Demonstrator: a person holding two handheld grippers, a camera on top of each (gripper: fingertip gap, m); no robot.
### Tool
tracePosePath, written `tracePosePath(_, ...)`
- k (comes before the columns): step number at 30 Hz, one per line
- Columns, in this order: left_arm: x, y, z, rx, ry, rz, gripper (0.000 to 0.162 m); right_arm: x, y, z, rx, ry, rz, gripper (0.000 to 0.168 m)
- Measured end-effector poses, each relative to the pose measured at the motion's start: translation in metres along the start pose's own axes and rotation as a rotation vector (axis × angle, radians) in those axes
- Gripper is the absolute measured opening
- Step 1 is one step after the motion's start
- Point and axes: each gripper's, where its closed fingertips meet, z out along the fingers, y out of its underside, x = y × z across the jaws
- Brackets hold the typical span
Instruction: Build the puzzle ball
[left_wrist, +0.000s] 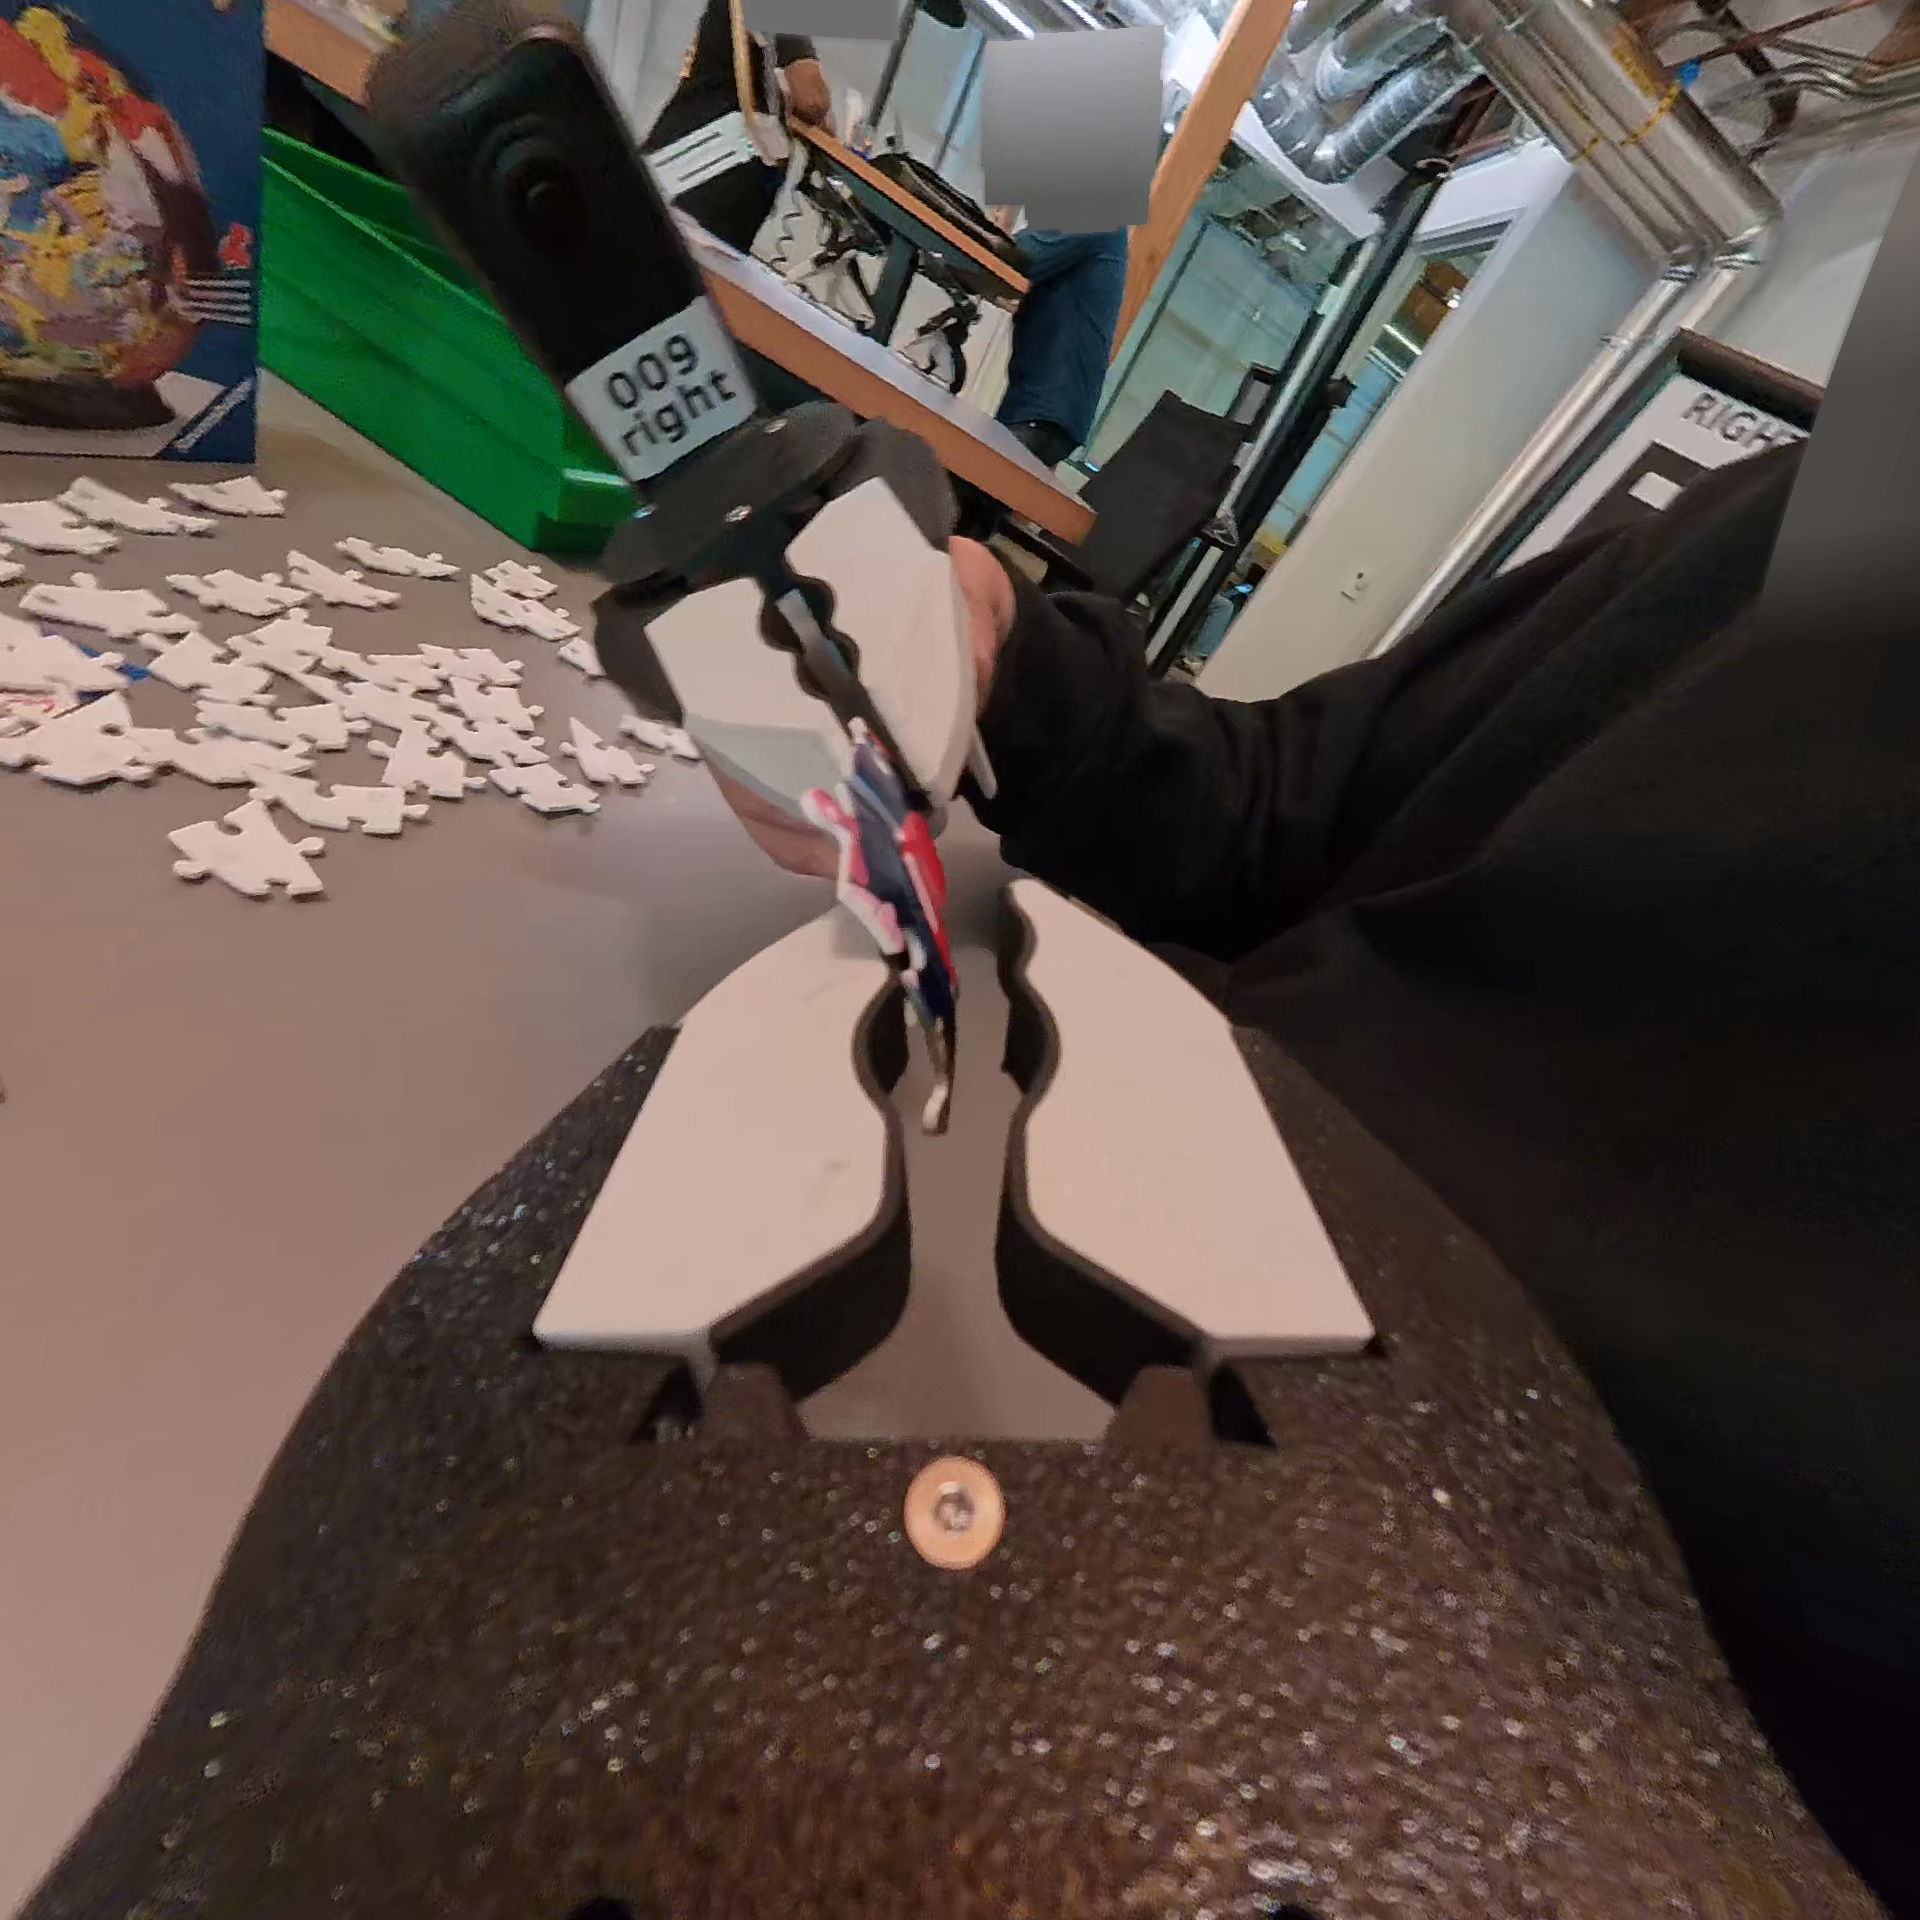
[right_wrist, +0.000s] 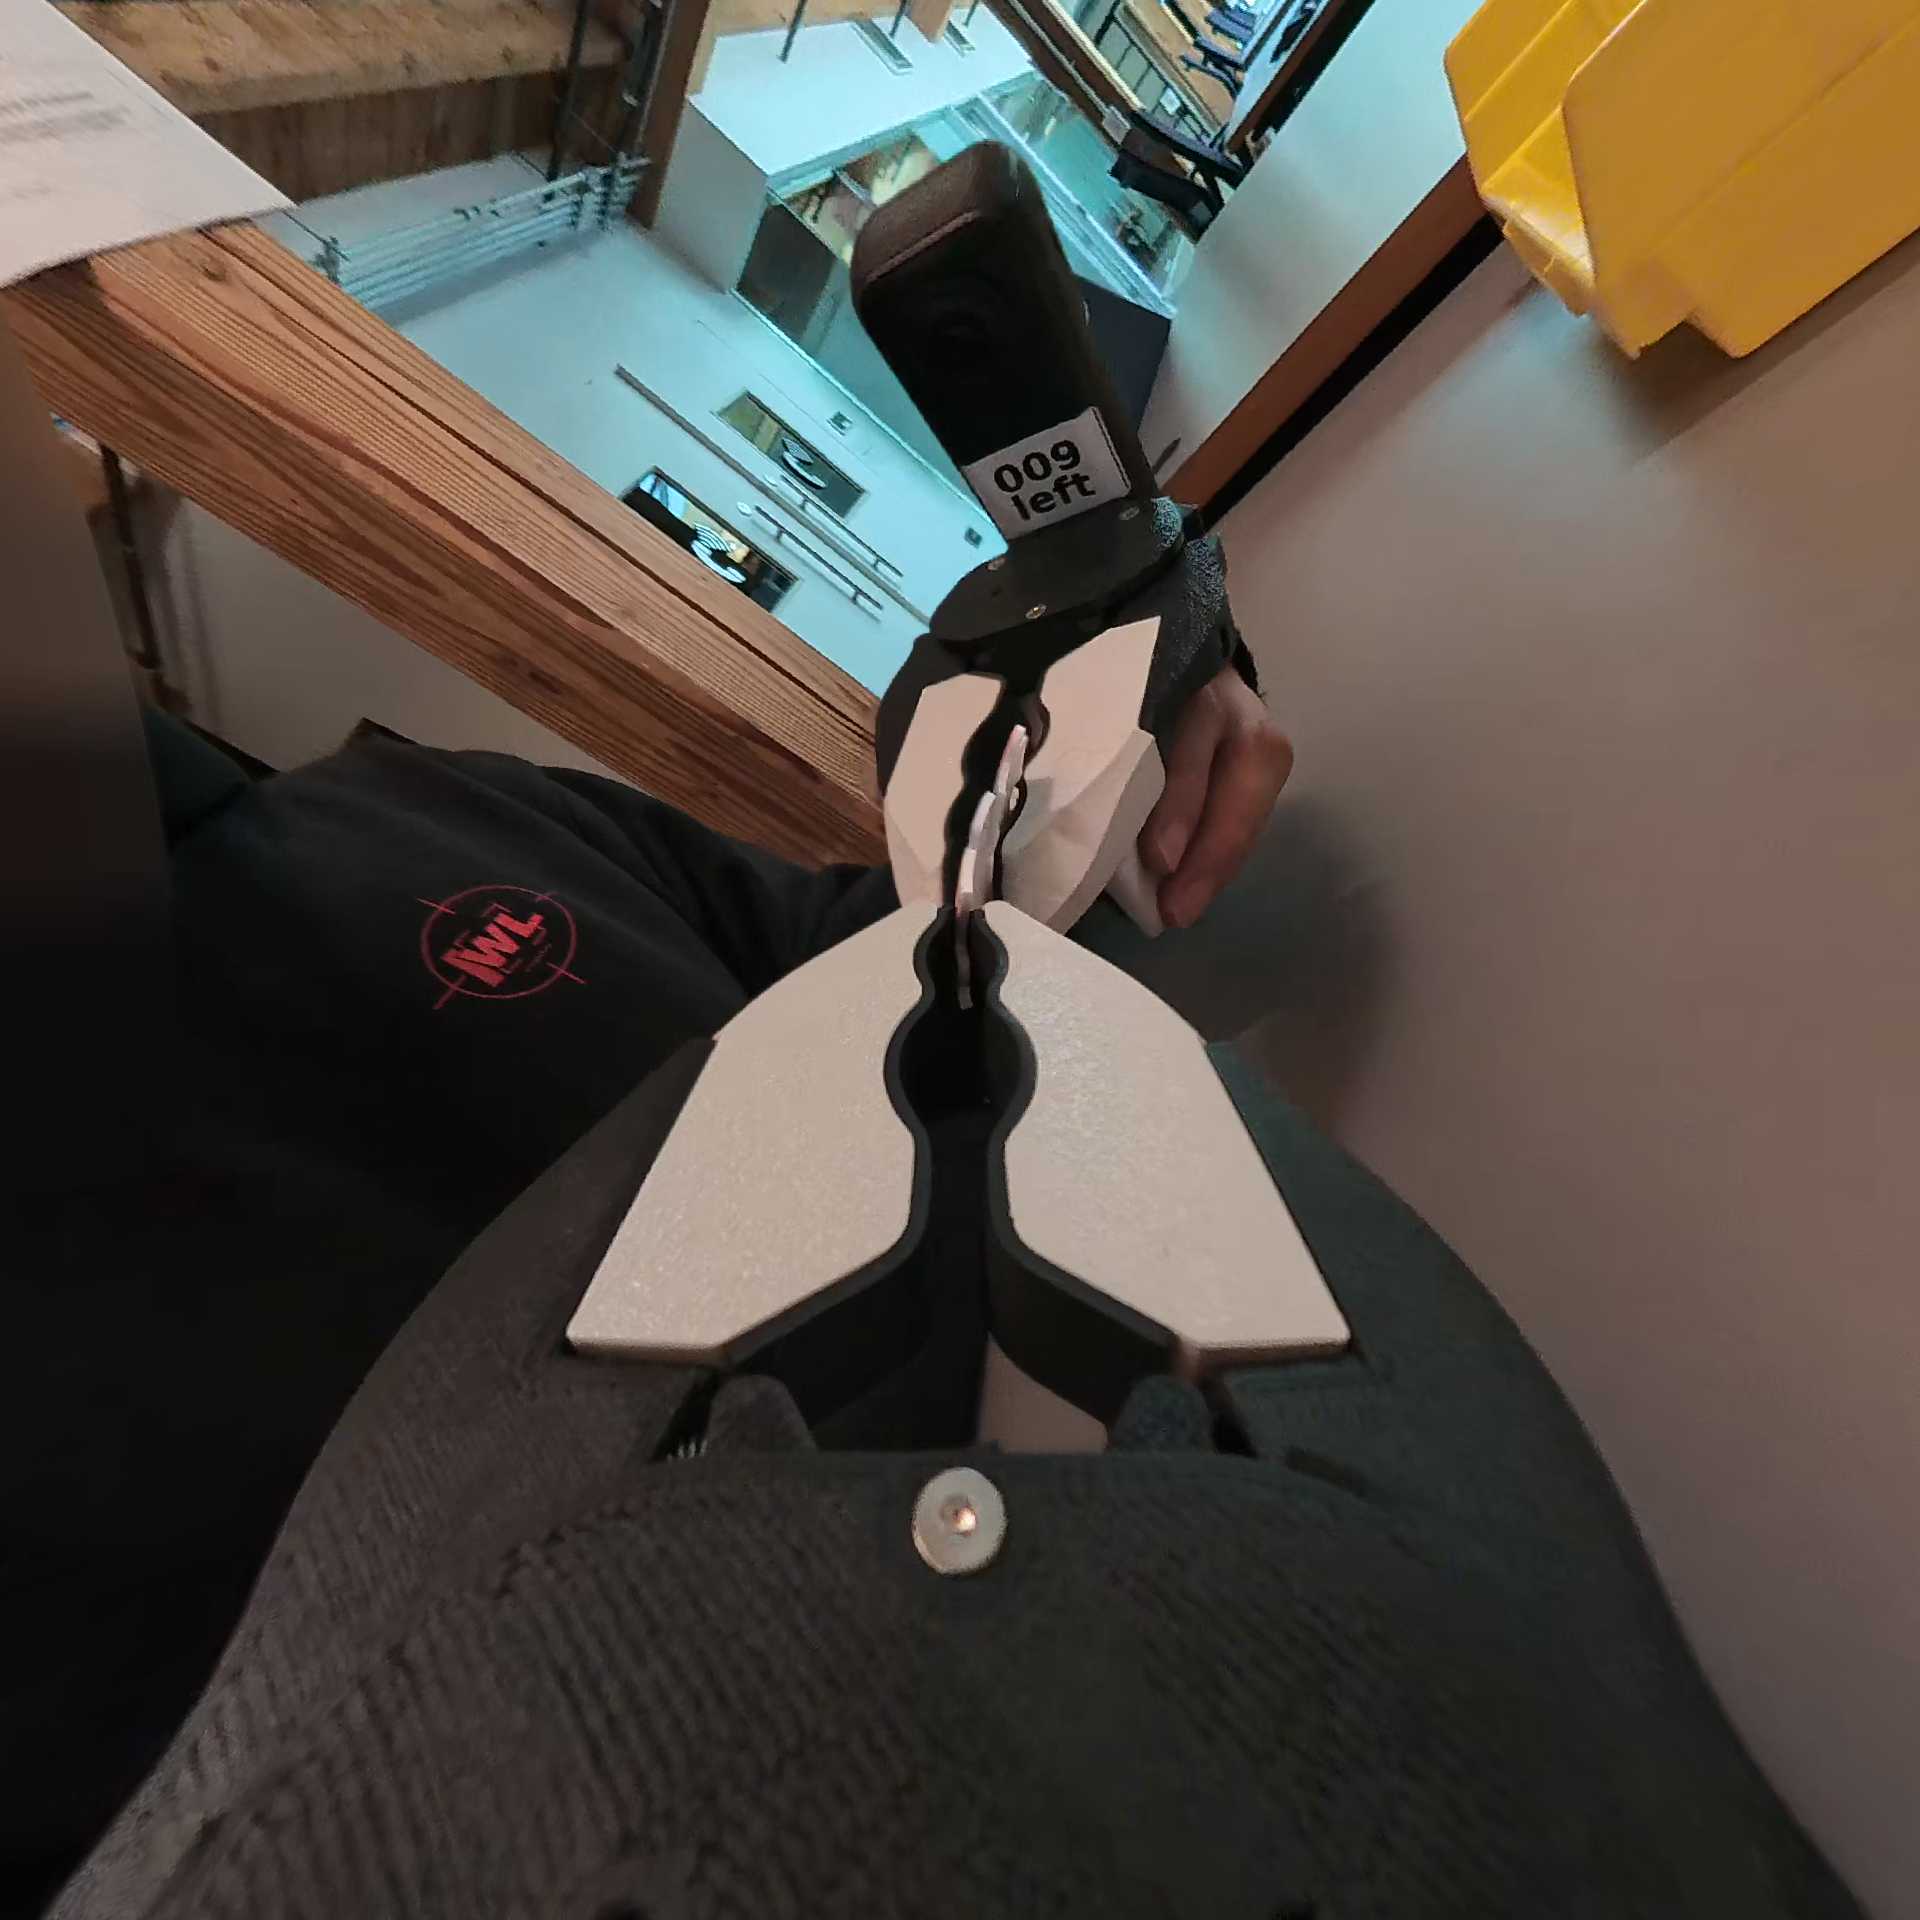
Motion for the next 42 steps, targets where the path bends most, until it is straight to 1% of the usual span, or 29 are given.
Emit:
tracePosePath(3,-0.004,0.002,0.000,-0.005,-0.009,-0.013,0.004,0.001,0.001,0.001,-0.013,0.019,-0.019,0.003)
tracePosePath(9,-0.006,0.006,-0.001,-0.023,-0.013,-0.039,0.002,0.004,0.003,0.001,-0.021,0.023,0.002,0.003)
tracePosePath(12,-0.004,-0.001,-0.001,0.028,0.018,-0.057,0.002,0.005,-0.003,0.001,0.018,0.021,0.025,0.018)
tracePosePath(17,-0.011,-0.012,-0.009,0.128,0.019,-0.129,0.002,0.010,-0.005,-0.002,0.018,0.104,-0.038,0.028)
tracePosePath(18,-0.012,-0.011,-0.010,0.128,0.012,-0.128,0.002,0.009,-0.006,-0.002,0.027,0.114,-0.057,0.028)
tracePosePath(22,-0.009,-0.013,-0.010,0.125,0.019,-0.097,0.002,0.005,-0.006,0.004,0.026,0.114,-0.096,0.012)
tracePosePath(28,-0.008,-0.013,-0.010,0.114,0.009,-0.076,0.002,0.004,-0.005,0.008,0.027,0.095,-0.125,0.004)
tracePosePath(35,-0.010,-0.016,-0.009,0.128,-0.007,-0.078,0.002,0.004,-0.009,0.006,0.028,0.141,-0.184,0.004)
tracePosePath(36,-0.009,-0.017,-0.009,0.130,-0.005,-0.075,0.002,0.001,-0.010,0.006,0.035,0.132,-0.177,0.006)
tracePosePath(38,-0.010,-0.019,-0.010,0.139,-0.024,-0.071,0.002,-0.003,-0.014,0.004,0.072,0.114,-0.157,0.018)
tracePosePath(39,-0.011,-0.021,-0.012,0.147,-0.036,-0.070,0.002,-0.004,-0.015,0.003,0.082,0.112,-0.152,0.021)
tracePosePath(42,-0.014,-0.029,-0.017,0.203,-0.055,-0.080,0.002,0.002,-0.010,0.003,0.065,0.158,-0.173,0.018)
